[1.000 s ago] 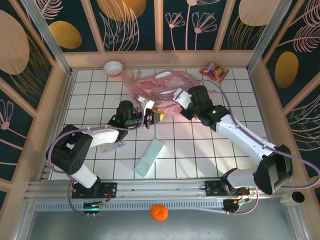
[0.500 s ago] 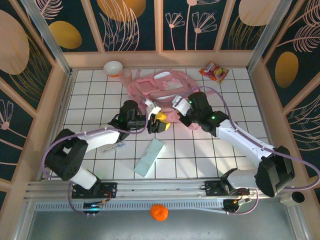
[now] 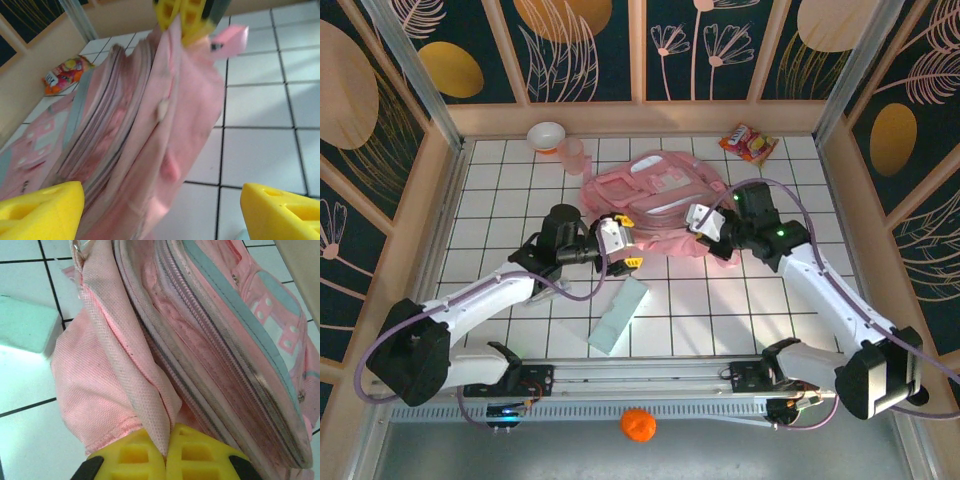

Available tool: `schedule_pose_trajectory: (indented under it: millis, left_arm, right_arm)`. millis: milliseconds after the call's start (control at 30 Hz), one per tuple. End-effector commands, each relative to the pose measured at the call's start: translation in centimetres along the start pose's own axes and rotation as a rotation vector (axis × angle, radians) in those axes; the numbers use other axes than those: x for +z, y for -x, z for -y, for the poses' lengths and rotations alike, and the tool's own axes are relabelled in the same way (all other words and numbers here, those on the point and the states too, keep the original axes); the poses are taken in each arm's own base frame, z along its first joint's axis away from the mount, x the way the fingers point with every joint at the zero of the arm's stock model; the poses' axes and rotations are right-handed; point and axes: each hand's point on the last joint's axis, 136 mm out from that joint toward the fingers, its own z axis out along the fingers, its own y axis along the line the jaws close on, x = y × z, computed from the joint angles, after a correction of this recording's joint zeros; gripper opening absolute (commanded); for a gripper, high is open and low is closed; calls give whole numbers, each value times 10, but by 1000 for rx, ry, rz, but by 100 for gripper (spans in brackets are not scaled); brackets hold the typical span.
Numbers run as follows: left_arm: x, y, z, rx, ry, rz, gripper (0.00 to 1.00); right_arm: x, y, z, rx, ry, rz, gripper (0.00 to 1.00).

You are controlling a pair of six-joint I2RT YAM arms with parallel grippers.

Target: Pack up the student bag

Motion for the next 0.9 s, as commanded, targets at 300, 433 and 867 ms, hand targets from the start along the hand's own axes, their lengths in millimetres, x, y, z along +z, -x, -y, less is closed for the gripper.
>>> schedule_pose_trajectory:
  millis: [300,433,867]
  left_arm:
    - [47,-5,-20,161,-69,3,69]
    - [47,15,-21,146,-88,73,68]
    - [44,11,-29,249,-13,5,83]
  right_arm:
    - [-22,39,2,-106,36,145,0]
    - [-21,37,3,-101,39,142,0]
    - [-21,32,-3,-91,78,135,0]
